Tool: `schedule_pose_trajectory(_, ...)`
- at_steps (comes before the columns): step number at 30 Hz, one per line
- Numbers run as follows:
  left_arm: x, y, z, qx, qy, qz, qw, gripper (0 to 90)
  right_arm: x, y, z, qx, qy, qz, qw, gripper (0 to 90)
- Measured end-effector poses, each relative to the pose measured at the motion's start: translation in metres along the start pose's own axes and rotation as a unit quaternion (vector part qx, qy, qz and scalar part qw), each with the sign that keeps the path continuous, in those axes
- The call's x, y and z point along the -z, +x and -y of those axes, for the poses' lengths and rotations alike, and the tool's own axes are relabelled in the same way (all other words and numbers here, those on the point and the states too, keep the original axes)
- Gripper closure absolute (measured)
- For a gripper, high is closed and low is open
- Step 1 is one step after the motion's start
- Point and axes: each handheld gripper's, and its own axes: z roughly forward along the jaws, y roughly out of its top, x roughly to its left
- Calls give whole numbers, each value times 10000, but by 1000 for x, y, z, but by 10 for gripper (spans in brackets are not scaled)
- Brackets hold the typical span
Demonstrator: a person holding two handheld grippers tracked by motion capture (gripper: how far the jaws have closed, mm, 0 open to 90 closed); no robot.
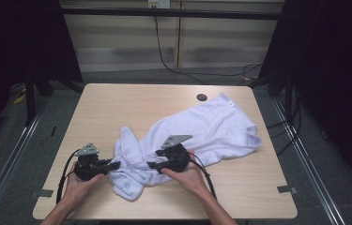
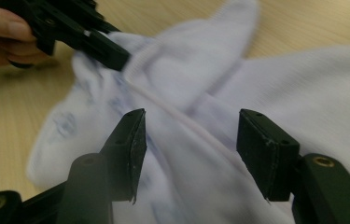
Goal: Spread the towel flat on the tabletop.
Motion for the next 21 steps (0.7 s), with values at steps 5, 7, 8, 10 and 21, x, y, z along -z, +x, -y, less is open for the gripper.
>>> schedule_pose_trajectory(5, 1, -6, -10, -120, -149, 59, 9998, 769, -38, 14, -18, 226, 370, -244, 9988, 518)
schedule_pose_trajectory(7, 5, -7, -13, -131, -229, 40, 9996, 769, -40, 14, -15, 275, 383, -267, 9985, 790)
schedule_pose_trajectory(8, 9, -7, -15, -137, -297, 43, 9995, 769, -36, 15, -13, 276, 240, -95, 9993, 875)
schedule_pose_trajectory(10, 17, -7, -22, -156, -463, 72, 9988, 770, -10, 12, -11, 159, -169, 22, 9997, 879)
schedule_pose_trajectory(21, -1, -78, -46, -925, -360, 929, 9907, 739, 135, 3, 53, -133, -529, 952, 9940, 877)
